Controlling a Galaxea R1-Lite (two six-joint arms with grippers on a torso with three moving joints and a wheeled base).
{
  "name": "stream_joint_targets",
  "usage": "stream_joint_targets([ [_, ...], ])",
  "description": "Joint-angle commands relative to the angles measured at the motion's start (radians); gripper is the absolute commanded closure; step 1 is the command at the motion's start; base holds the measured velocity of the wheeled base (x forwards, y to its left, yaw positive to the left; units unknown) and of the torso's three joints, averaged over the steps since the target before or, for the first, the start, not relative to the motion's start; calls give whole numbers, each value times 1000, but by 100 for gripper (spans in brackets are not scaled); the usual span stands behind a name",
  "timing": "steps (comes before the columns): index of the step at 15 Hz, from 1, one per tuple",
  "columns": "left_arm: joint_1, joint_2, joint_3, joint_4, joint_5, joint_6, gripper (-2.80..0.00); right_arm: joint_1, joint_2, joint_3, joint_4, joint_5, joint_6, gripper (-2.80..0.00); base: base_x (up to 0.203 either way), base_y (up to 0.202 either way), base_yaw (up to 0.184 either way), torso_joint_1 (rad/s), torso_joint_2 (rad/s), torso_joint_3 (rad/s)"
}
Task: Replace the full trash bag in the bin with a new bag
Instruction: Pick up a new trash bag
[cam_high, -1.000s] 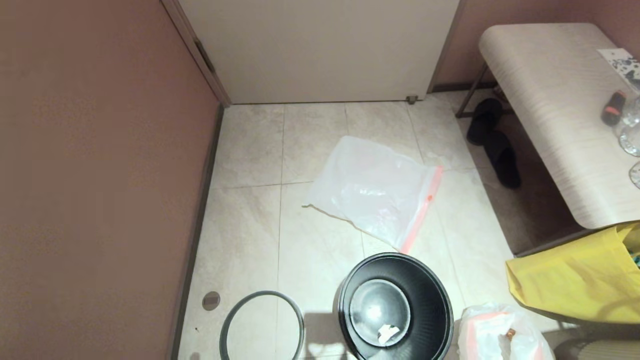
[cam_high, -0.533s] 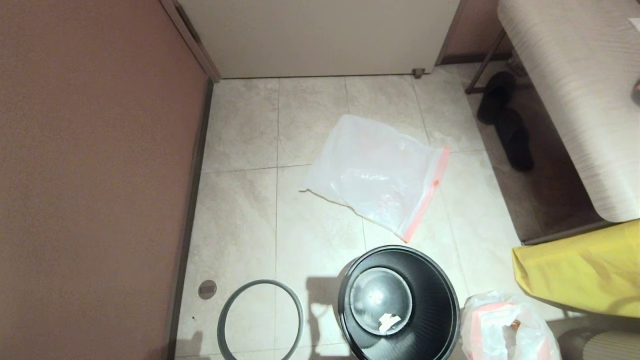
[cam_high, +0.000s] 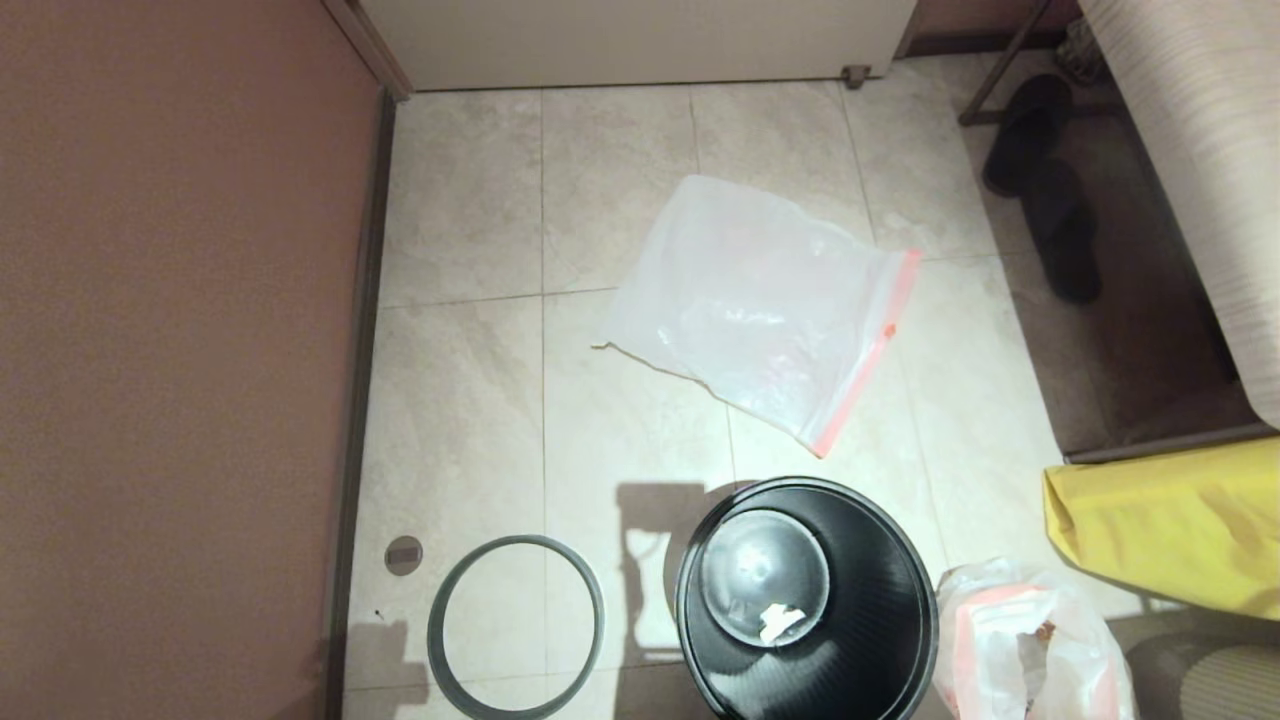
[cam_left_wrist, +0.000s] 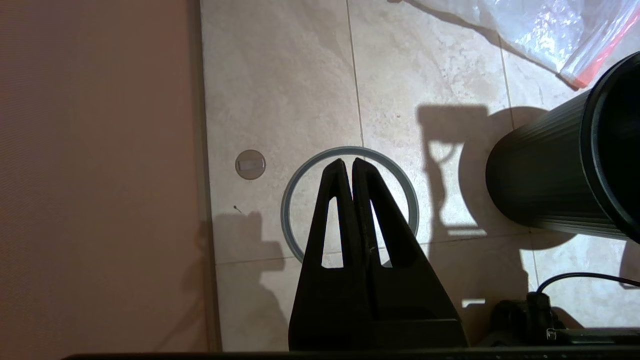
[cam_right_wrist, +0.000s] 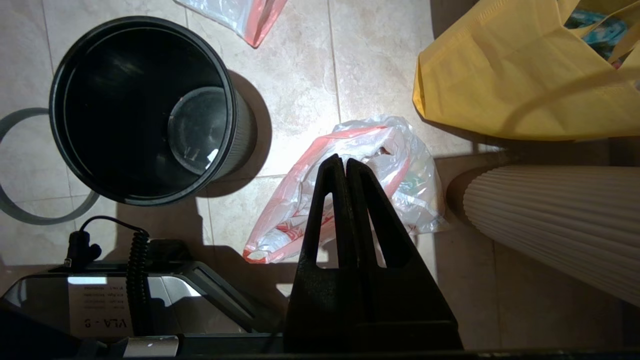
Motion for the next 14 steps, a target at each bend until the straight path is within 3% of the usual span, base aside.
stream_joint_targets([
  [1, 0, 1, 0, 0, 0, -1, 0, 0, 2, 0, 4, 1, 2, 0, 0, 0, 0, -3, -2, -212],
  [14, 0, 1, 0, 0, 1, -1, 0, 0, 2, -4, 4, 15, 5, 0, 0, 0, 0, 3, 4, -197],
])
